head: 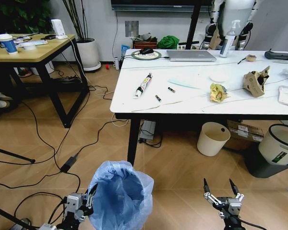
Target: Pick up the trash bin and place the trash from the table into it.
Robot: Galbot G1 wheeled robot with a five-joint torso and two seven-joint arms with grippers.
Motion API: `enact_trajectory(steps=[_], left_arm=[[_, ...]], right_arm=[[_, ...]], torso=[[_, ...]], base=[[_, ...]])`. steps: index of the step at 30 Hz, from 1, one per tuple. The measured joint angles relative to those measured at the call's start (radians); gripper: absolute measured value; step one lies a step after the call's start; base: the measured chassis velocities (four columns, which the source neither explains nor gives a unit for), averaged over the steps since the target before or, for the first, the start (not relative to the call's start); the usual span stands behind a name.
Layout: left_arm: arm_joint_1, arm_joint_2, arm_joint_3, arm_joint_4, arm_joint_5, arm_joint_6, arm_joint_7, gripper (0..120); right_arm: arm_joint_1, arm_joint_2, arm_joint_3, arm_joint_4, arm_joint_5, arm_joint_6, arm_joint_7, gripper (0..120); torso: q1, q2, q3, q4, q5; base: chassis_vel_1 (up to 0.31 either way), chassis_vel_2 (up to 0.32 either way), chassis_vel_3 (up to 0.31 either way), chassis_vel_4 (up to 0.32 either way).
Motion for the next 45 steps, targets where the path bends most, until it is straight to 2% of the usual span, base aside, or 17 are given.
enact_trajectory(steps=[15,45], left_arm=[[-0.001,0.000,0.027,-0.002,-0.004,-0.011,0.011,0],[-0.013,0.004,0.014,0.007,-0.048,0.015,0.025,0]], right_arm=[[-0.013,0.000,0.008,0.007,-0.001,0.006,0.001,100],[-0.019,0.000,0.019,0.031,-0.004,0.007,0.001,100]], torso=[[0.001,0.001,0.000,0.0000,0.0000],[0.051,0.136,0.084,0.0000,-0.0001]], base=[[0.000,0.000,0.000,0.000],[0.000,0.000,0.000,0.000]])
